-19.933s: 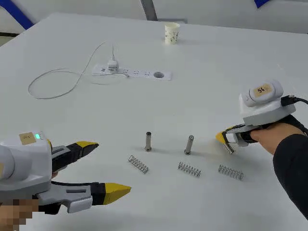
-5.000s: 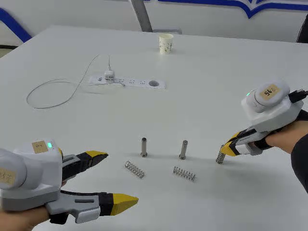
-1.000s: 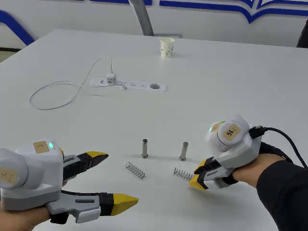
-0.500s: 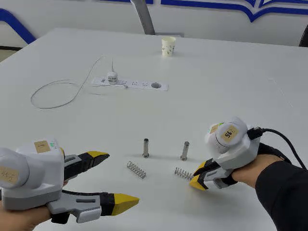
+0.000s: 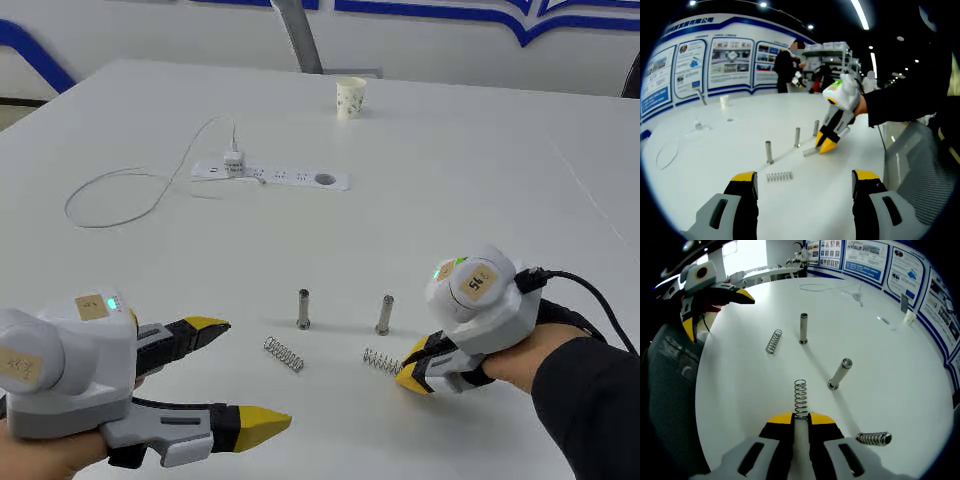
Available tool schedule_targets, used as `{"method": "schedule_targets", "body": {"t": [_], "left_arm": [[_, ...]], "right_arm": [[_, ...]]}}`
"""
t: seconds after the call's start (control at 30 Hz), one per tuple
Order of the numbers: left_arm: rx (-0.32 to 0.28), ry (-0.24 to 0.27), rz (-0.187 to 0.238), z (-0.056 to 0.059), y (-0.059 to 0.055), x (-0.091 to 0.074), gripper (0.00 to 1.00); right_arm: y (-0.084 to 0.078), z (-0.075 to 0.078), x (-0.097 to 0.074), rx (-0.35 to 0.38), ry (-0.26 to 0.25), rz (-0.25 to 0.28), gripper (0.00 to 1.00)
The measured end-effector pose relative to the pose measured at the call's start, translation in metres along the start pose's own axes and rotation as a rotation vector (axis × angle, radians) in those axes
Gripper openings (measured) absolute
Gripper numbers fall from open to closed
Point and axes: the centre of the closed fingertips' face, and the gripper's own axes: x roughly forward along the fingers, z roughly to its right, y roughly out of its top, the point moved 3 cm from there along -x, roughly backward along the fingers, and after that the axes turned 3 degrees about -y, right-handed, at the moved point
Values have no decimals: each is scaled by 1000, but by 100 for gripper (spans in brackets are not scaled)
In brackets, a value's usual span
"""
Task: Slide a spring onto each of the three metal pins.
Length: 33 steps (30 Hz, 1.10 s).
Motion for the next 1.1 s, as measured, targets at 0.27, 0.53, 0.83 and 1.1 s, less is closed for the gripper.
{"method": "schedule_targets", "body": {"t": [0.27,0.53,0.83,1.1], "left_arm": [[5,-8,-1,3,1,1,78],[19,-24,-10,6,2,4,78],[33,-43,-17,9,3,8,77],[70,-78,-37,9,5,17,77]], "right_arm": [[5,0,-7,-23,-9,-1,12],[10,1,-15,-39,-17,-3,12],[12,2,-21,-55,-20,-13,11],[15,1,-28,-72,-13,-26,11]]}}
